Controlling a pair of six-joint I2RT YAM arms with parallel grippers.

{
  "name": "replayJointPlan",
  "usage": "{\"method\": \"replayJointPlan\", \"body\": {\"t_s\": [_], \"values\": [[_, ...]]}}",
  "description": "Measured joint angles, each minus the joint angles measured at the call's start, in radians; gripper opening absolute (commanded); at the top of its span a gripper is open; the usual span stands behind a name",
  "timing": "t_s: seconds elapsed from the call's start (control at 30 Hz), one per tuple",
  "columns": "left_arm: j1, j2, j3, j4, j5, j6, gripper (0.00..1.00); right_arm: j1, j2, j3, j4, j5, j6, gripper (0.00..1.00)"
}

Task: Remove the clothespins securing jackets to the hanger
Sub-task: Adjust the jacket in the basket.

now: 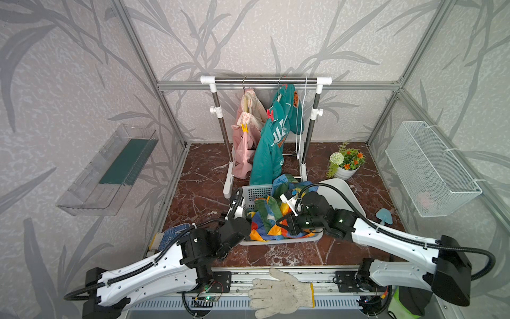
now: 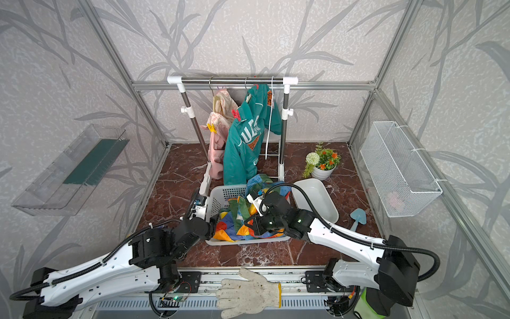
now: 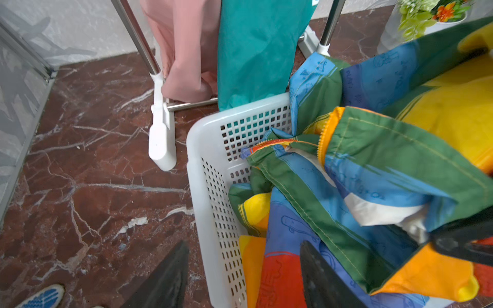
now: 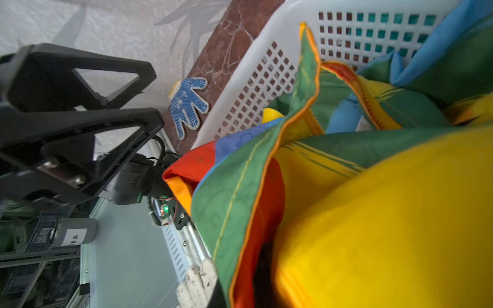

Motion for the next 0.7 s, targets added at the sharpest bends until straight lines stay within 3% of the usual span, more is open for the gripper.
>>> {"method": "replayJointPlan", "body": {"t_s": [0.23, 0.43, 0.7], "values": [[0.002, 0.035, -0.064, 0.001, 0.018, -0.106, 0.65, 0.066, 0.14, 0.027, 0.029, 0.048, -0.025, 0.0], [0.013, 0.161, -0.071, 0.046, 0.053, -0.117, 0.65, 0.066, 0.143, 0.027, 0.012, 0.199, -0.063, 0.0], [0.062, 0.261, -0.07, 0.119, 0.116, -0.129, 0.65, 0.066, 0.286, 0.022, 0.126, 0.229, -0.046, 0.0]]}}
